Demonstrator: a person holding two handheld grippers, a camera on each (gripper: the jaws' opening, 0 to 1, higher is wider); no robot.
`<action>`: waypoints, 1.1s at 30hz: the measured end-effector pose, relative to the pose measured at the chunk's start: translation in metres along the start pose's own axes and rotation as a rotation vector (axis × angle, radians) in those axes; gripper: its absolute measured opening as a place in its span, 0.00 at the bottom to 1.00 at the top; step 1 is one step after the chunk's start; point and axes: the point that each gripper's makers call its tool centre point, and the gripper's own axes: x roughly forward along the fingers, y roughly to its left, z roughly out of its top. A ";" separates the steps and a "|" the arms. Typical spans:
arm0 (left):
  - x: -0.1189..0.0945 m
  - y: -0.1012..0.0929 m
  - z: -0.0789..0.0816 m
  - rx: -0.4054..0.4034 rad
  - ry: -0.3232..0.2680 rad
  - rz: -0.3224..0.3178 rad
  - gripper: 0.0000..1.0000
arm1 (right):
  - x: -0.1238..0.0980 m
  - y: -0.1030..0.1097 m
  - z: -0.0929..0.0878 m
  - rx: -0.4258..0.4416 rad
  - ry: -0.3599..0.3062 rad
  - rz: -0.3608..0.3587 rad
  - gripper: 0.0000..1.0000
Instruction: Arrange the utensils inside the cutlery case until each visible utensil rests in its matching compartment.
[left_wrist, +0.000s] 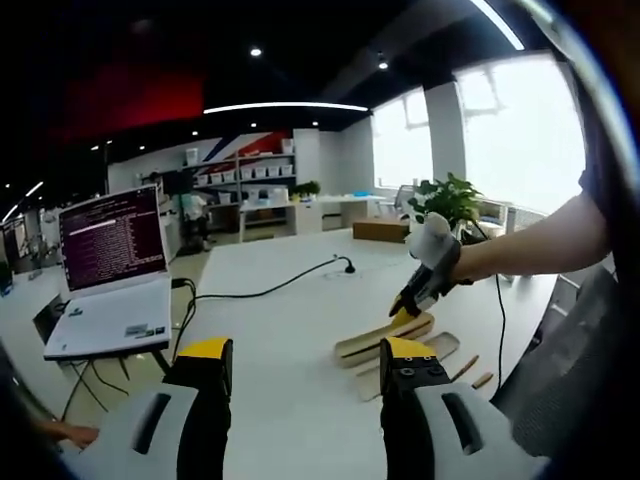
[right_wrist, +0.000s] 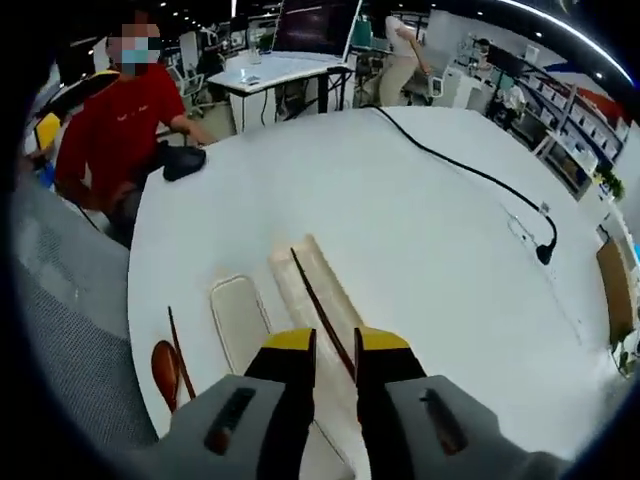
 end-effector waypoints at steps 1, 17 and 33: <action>0.000 0.000 0.000 0.003 0.001 0.000 0.61 | -0.002 -0.001 -0.001 -0.001 -0.001 -0.011 0.12; 0.000 -0.003 0.003 0.021 0.001 0.003 0.61 | -0.024 0.005 0.006 0.033 -0.097 -0.083 0.12; -0.001 0.001 0.002 0.027 -0.006 0.005 0.61 | -0.047 0.025 -0.013 -0.081 -0.077 -0.060 0.12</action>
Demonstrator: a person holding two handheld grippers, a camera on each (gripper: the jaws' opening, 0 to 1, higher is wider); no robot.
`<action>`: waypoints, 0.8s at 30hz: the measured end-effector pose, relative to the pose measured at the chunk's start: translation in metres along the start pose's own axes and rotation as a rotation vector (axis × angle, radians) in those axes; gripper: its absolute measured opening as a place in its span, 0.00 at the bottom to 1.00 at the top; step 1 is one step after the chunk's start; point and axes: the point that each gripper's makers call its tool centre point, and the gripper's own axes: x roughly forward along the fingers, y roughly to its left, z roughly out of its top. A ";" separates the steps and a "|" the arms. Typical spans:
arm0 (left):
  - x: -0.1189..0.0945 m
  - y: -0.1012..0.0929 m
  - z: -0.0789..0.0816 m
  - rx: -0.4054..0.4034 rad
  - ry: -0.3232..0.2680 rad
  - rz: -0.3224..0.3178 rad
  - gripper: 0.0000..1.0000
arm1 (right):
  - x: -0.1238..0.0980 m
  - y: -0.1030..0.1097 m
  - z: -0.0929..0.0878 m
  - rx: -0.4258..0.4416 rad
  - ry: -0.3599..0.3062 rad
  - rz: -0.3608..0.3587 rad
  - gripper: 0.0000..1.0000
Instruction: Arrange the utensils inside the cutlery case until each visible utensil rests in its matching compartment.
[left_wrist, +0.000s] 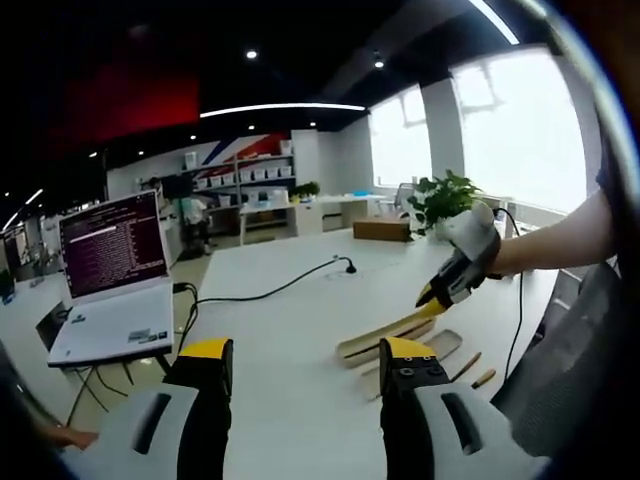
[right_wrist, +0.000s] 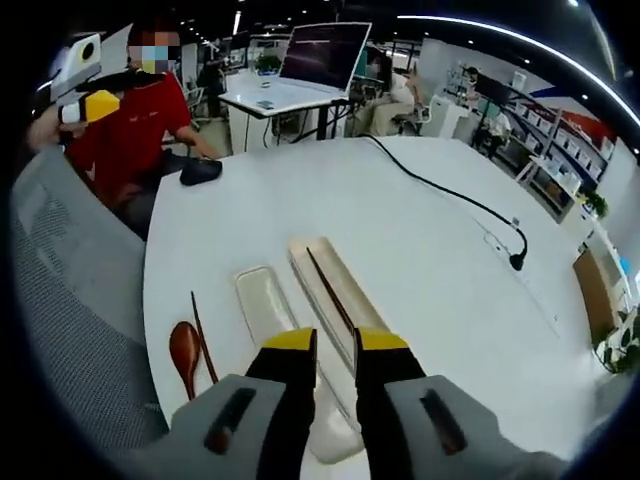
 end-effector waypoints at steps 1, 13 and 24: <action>0.000 0.000 0.000 -0.001 0.000 0.001 0.61 | 0.000 0.002 0.000 -0.007 0.001 0.003 0.11; -0.002 0.004 0.000 -0.004 -0.011 0.008 0.61 | -0.003 0.044 -0.020 -0.069 0.044 0.103 0.11; -0.003 -0.001 0.005 0.000 -0.018 0.015 0.61 | -0.004 0.066 -0.035 -0.116 0.092 0.176 0.11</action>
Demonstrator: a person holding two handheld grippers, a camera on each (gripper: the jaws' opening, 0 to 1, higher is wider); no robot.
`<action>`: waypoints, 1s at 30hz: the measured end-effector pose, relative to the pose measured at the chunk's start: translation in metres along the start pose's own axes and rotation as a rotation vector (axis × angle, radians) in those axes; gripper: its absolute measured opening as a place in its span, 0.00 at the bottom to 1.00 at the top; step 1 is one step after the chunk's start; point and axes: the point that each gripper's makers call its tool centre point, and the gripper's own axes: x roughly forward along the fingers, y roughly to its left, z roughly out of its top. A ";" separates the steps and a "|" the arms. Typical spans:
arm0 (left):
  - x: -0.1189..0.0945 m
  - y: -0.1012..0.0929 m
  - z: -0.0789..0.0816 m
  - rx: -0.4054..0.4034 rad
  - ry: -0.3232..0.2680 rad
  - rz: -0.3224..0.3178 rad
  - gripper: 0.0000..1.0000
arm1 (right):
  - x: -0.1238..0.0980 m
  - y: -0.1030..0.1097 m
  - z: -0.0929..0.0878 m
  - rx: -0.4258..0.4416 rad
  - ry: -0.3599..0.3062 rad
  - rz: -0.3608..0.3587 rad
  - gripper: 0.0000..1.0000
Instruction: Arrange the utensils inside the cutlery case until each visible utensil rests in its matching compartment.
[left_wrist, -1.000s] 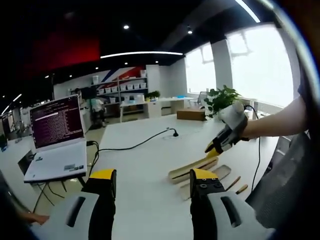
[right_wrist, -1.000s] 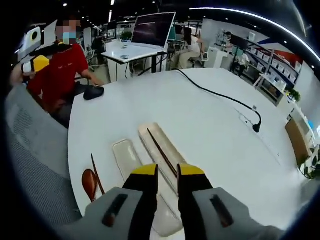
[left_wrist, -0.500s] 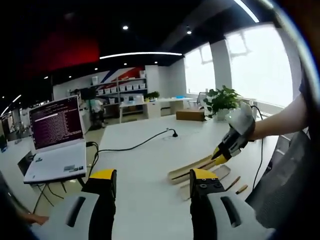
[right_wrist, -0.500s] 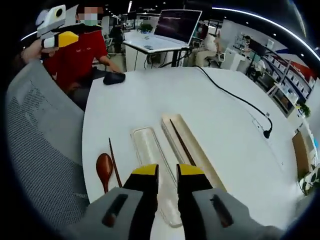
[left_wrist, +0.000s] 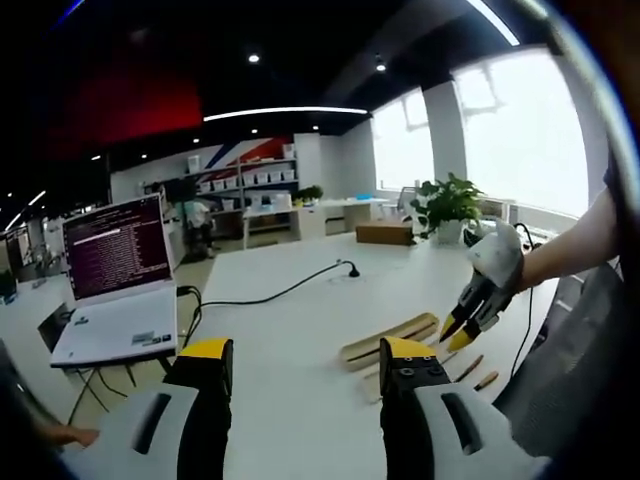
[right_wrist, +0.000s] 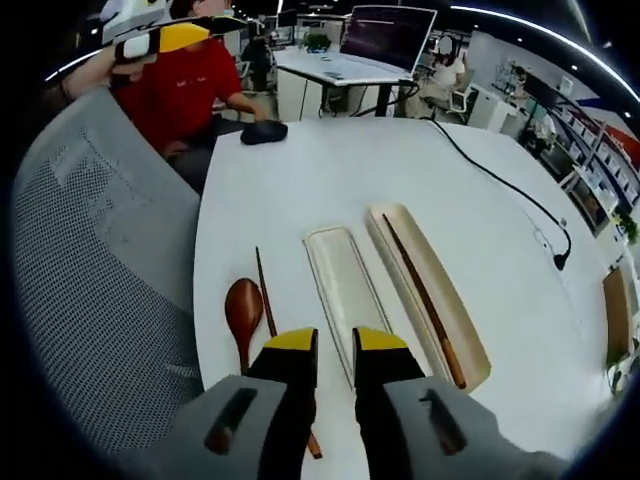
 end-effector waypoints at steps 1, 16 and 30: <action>0.000 -0.001 0.001 0.001 -0.001 0.001 0.61 | 0.001 0.002 -0.001 -0.001 0.004 0.009 0.11; 0.000 -0.002 0.002 0.002 -0.002 -0.001 0.61 | 0.018 0.032 -0.022 -0.043 0.089 0.130 0.11; 0.000 0.000 0.001 -0.005 0.000 -0.004 0.61 | 0.040 0.050 -0.036 -0.126 0.179 0.219 0.10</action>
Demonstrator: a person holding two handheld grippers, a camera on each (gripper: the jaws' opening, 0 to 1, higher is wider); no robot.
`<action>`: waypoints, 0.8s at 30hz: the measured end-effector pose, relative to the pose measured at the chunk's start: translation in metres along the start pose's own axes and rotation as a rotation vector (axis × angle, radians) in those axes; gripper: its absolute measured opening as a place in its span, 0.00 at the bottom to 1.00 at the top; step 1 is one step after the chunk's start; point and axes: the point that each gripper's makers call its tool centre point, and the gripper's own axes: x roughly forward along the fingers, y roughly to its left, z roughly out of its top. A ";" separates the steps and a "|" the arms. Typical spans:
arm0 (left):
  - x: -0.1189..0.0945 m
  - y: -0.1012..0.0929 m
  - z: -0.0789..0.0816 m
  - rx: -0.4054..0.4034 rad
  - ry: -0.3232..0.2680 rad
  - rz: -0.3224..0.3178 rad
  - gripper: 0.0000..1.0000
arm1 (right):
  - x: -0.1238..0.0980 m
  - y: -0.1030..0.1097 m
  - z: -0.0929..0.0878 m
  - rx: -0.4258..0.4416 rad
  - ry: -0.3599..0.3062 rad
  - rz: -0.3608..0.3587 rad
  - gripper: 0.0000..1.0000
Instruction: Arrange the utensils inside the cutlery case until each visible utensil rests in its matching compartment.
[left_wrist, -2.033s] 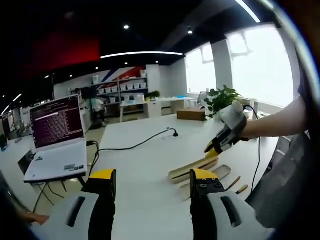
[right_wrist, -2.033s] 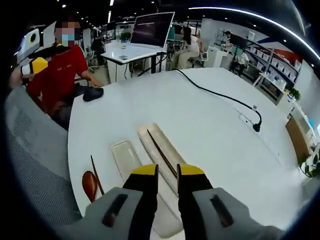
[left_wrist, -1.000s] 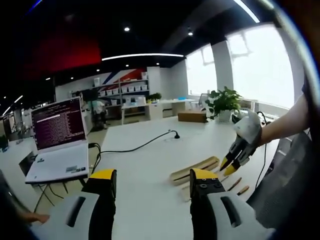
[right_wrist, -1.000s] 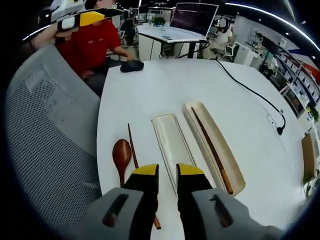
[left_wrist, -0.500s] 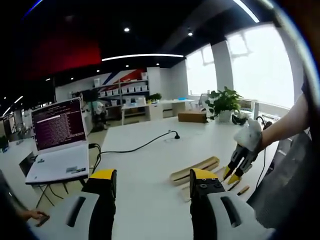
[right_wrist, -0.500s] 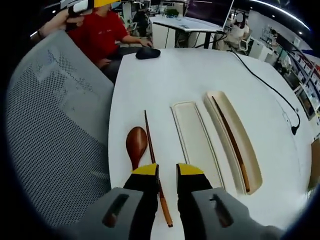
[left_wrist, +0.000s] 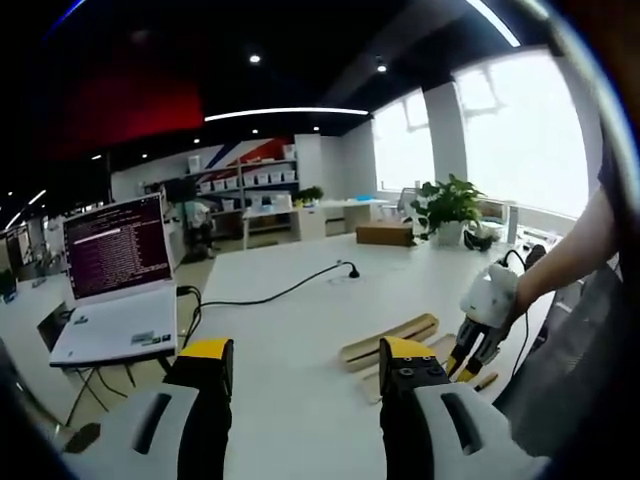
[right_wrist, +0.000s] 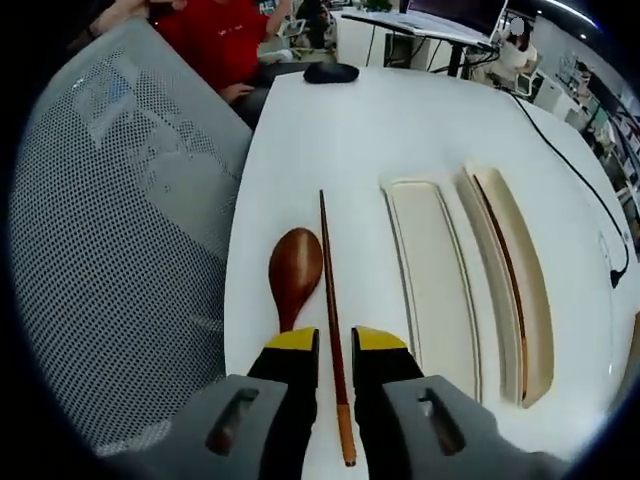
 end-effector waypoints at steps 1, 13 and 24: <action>0.000 0.000 0.000 0.000 0.000 -0.001 0.61 | 0.002 0.000 -0.001 -0.005 0.008 0.004 0.10; 0.000 0.005 -0.003 -0.010 0.000 0.004 0.61 | 0.013 -0.001 0.000 -0.038 0.036 0.023 0.08; 0.000 0.007 -0.005 -0.014 0.000 0.002 0.61 | 0.013 0.002 0.000 -0.068 0.057 0.011 0.11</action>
